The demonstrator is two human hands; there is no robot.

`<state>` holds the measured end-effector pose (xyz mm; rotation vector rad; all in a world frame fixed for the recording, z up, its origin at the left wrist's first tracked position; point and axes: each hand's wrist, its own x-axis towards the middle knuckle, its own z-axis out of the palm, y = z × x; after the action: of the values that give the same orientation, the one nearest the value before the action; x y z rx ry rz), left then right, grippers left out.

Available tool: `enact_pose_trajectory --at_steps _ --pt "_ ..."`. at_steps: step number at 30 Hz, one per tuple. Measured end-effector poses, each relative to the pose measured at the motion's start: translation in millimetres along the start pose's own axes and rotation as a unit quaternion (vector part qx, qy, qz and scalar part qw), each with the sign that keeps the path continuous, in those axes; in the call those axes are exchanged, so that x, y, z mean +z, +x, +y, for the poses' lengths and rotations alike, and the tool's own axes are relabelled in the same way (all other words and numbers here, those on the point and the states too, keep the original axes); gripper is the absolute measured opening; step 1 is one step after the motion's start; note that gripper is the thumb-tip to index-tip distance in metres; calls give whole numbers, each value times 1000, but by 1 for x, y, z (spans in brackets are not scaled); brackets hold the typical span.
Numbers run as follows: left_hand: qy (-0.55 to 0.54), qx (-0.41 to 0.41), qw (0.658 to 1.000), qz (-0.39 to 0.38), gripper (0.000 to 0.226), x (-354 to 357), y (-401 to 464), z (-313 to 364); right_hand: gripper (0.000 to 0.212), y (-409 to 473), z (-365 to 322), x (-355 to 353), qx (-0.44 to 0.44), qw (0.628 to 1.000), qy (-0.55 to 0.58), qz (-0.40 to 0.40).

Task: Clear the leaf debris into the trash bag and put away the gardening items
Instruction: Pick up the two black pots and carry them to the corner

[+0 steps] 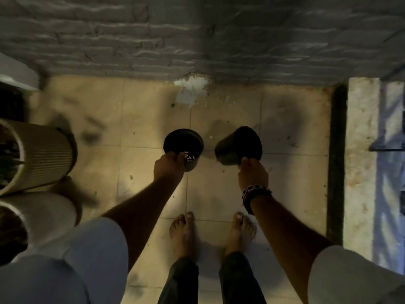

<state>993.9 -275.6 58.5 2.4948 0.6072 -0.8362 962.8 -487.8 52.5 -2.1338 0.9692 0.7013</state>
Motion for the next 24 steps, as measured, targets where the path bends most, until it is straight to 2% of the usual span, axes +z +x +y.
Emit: enact_pose_trajectory --at_steps 2,4,7,9,12,15,20,24 --pt "-39 -16 999 13 38 -26 -34 4 41 -35 -11 -32 -25 996 -23 77" --pt "-114 -43 993 -3 31 -54 -67 13 36 -67 -21 -62 -46 994 -37 94" --pt "-257 -83 963 -10 7 -112 -136 39 20 -122 -39 -112 -56 994 -11 90" --pt "-302 -54 952 -3 26 -150 -180 57 6 -160 -52 -148 -44 994 30 99" --pt "-278 20 960 19 53 -209 -243 81 16 -219 -75 -209 -19 988 92 124" --pt "-262 77 961 35 58 -263 -299 97 21 -271 -93 -265 -12 977 152 149" --pt "-183 245 951 57 69 -338 -389 113 35 -362 -115 -344 -16 954 249 164" --pt "-185 263 947 26 82 -378 -442 121 50 -421 -119 -378 -26 920 376 106"
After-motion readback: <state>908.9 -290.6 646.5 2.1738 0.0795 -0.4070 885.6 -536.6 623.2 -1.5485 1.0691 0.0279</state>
